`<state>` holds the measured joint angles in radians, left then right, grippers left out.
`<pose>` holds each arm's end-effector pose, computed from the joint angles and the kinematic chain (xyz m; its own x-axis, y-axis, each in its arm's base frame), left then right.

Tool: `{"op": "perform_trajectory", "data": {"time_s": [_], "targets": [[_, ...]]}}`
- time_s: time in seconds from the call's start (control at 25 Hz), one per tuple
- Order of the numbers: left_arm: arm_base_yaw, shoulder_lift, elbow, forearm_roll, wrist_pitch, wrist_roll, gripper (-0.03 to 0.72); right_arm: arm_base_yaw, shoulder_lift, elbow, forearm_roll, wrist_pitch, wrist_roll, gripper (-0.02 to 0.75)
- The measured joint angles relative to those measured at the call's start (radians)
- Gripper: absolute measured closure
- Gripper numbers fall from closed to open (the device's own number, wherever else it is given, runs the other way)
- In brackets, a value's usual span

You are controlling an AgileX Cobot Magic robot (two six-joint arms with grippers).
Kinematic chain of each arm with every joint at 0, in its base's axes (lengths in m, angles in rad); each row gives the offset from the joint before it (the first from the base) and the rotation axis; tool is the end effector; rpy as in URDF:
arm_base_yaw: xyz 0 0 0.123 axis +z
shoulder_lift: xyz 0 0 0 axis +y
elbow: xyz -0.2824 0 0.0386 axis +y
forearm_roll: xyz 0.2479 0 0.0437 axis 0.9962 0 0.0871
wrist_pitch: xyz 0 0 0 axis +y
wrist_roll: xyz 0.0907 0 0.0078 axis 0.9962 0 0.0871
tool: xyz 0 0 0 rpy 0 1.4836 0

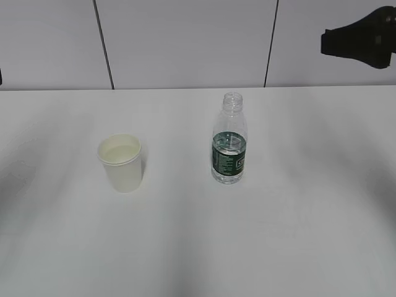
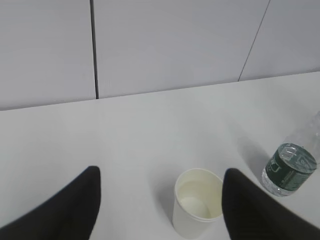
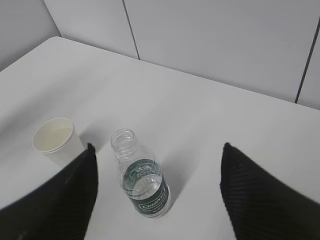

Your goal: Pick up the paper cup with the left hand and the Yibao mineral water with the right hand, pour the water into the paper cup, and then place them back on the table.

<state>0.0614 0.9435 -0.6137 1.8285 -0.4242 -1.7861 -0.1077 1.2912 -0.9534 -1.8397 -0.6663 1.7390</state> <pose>0.1943 -0.0242 0.3062 -0.3273 0.0407 -0.9440 0.3383 0.9379 -0.0769 0.2775 0.0245 0.3319 -0.3571 -0.0972 -0.9290 -0.5128 0.8517 0.1080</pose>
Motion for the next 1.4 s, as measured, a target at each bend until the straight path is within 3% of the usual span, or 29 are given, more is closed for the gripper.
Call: {"op": "perform_trajectory", "data": {"time_s": [1.08, 1.4], "targets": [[0.000, 0.000, 0.000, 0.000, 0.069, 0.002, 0.221, 0.000, 0.000, 0.000, 0.000, 0.008, 0.000, 0.146], [0.000, 0.001, 0.003, 0.000, 0.231, 0.002, 0.229, 0.000, 0.000, 0.000, 0.000, 0.008, 0.000, 0.146]]}}
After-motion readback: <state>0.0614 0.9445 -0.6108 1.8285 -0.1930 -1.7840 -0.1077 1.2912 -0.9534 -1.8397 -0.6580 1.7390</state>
